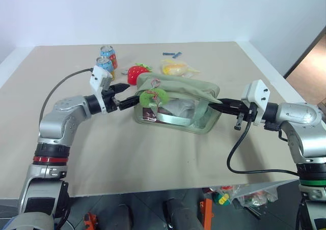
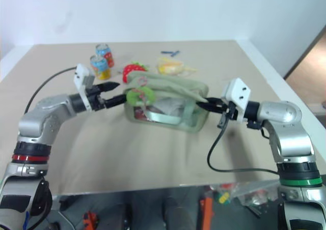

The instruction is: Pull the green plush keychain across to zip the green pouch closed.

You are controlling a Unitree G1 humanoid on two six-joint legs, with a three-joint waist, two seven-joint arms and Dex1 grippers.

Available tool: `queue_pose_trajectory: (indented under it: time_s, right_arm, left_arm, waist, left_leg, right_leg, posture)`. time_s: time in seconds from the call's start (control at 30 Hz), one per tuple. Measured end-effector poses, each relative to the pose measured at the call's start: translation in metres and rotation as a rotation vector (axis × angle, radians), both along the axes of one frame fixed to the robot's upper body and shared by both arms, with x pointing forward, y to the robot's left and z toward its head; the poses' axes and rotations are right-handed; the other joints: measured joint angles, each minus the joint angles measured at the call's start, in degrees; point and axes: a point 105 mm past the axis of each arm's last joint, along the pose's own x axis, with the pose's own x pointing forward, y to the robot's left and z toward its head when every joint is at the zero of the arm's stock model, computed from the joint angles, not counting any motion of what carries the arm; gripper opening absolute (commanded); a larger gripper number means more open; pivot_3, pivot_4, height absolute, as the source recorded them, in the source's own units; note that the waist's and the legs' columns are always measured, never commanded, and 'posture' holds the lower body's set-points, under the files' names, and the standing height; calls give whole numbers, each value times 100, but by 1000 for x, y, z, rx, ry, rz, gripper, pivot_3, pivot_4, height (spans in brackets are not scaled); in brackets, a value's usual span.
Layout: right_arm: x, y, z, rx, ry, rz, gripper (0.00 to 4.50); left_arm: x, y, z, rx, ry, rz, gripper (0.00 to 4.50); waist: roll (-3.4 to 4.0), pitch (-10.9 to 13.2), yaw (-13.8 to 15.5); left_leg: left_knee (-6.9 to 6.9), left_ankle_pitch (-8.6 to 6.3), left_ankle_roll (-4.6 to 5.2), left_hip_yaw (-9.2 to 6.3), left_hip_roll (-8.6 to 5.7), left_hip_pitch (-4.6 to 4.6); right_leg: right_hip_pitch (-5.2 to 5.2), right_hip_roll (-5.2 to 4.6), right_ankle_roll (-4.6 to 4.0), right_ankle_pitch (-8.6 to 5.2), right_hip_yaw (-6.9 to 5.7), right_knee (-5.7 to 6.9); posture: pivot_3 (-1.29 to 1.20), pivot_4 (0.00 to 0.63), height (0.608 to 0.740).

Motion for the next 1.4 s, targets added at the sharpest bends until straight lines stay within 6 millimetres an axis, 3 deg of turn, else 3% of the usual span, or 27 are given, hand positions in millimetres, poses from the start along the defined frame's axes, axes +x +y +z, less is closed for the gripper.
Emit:
queue_pose_trajectory:
  time_s: [0.07,0.1,0.53,0.7,0.73,0.83,0.97,1.03,1.1,1.13,1.2,1.4]
  right_arm:
    - [0,0,0,0,0,-1,0]
    - [0,0,0,-1,0,-1,0]
    - [-1,-1,0,-8,-6,-3,0]
    - [-2,-1,0,-4,-5,-3,0]
    - [-2,-1,0,11,12,-4,733]
    - [-1,-2,-3,52,81,-12,1698]
    - [1,3,9,20,46,-4,3037]
    - [2,13,28,1,-14,19,3732]
    - [-4,41,64,13,-111,95,4466]
    - [-10,56,80,27,-150,139,4466]
    - [-17,69,88,31,-159,175,4466]
    - [-14,76,78,35,-76,157,4466]
  left_arm:
    - [2,-3,0,-7,-4,-7,4461]
    - [3,-5,1,-11,-8,-14,4225]
    - [-2,-16,5,-13,-34,-82,36]
    - [-8,-15,5,2,-27,-87,36]
    - [-8,-16,5,3,-29,-88,0]
    - [-11,-18,9,-3,-26,-96,0]
    - [-13,-18,8,-16,-10,-84,0]
    - [-14,-17,6,-23,-2,-72,0]
    - [-17,-22,5,-25,-2,-86,0]
    - [-17,-25,6,-28,-2,-89,0]
    - [-17,-27,5,-29,0,-88,0]
    - [-21,-30,7,-31,1,-93,0]
  waist:
    - [0,0,5]
    - [0,0,7]
    - [0,0,12]
    - [0,0,11]
    - [0,0,11]
    - [0,1,13]
    - [4,3,8]
    - [6,4,0]
    - [6,4,-6]
    - [6,4,9]
    - [4,2,31]
    - [3,2,81]
  left_leg:
    - [0,0,0,0,0,0]
    - [0,0,0,0,0,0]
    - [0,0,0,-1,0,0]
    - [0,0,0,-1,0,-1]
    - [0,0,0,-1,0,-1]
    - [0,0,0,-1,0,-3]
    - [-1,0,0,0,0,-5]
    - [-2,0,0,1,0,-10]
    - [-4,0,0,-6,1,-10]
    - [-4,0,0,-13,2,-11]
    - [-5,0,0,-18,2,-15]
    - [-3,-1,0,-11,-11,-42]
  right_leg:
    - [0,0,0,0,0,0]
    - [0,0,0,0,0,0]
    - [0,0,2,1,0,0]
    - [0,0,2,1,0,0]
    - [0,0,2,1,0,0]
    - [-2,-1,2,1,0,0]
    - [-6,0,1,1,1,0]
    - [-12,1,2,1,2,1]
    - [-13,3,0,1,-2,2]
    - [-12,5,-3,-1,-7,2]
    - [-11,4,-8,-5,-13,1]
    - [-20,-20,0,-9,-13,-12]
  posture:
    - [0,150,740]
    - [0,150,740]
    - [0,150,740]
    - [0,150,740]
    - [0,150,740]
    - [0,150,740]
    - [0,150,740]
    - [0,150,740]
    - [0,150,740]
    - [0,150,740]
    - [0,150,740]
    - [0,150,740]
